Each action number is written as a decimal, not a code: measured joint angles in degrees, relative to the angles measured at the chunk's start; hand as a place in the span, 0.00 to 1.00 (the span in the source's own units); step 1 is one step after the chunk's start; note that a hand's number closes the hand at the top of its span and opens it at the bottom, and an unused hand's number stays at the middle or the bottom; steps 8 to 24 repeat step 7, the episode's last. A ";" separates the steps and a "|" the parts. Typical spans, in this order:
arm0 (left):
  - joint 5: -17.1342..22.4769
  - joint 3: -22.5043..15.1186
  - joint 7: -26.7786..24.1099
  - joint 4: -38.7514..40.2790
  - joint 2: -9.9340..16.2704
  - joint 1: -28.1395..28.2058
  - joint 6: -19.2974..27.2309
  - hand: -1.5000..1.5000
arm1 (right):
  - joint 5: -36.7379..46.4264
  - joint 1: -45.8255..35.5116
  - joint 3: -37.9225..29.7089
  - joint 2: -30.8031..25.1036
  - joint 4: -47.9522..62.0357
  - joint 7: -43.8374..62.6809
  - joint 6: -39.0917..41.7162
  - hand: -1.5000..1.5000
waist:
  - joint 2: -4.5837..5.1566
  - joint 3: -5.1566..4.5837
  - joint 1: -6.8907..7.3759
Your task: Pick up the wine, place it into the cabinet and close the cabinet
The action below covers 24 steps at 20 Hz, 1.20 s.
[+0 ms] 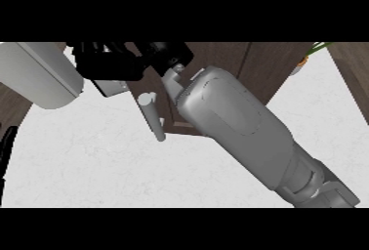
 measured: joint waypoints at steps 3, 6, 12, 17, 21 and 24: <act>-0.08 0.16 0.48 0.37 -0.17 -0.94 -0.11 0.00 | 1.52 0.10 0.26 -0.26 1.39 -2.66 0.56 1.00 | -0.34 -0.04 0.05; -0.57 -0.39 0.87 0.54 -0.73 -1.78 0.33 0.00 | 2.36 0.04 0.45 -1.03 2.16 -3.90 1.89 1.00 | -0.52 -0.08 -0.01; -0.59 -0.47 0.99 0.48 -0.88 -1.83 0.34 0.00 | 2.54 0.02 0.44 -1.22 2.30 -3.98 2.18 1.00 | -0.56 -0.09 0.01; -0.59 -0.47 0.99 0.48 -0.88 -1.83 0.34 0.00 | 2.54 0.02 0.44 -1.22 2.30 -3.98 2.18 1.00 | -0.56 -0.09 0.01; -0.59 -0.47 0.99 0.48 -0.88 -1.83 0.34 0.00 | 2.54 0.02 0.44 -1.22 2.30 -3.98 2.18 1.00 | -0.56 -0.09 0.01; -0.59 -0.47 0.99 0.48 -0.88 -1.83 0.34 0.00 | 2.54 0.02 0.44 -1.22 2.30 -3.98 2.18 1.00 | -0.56 -0.09 0.01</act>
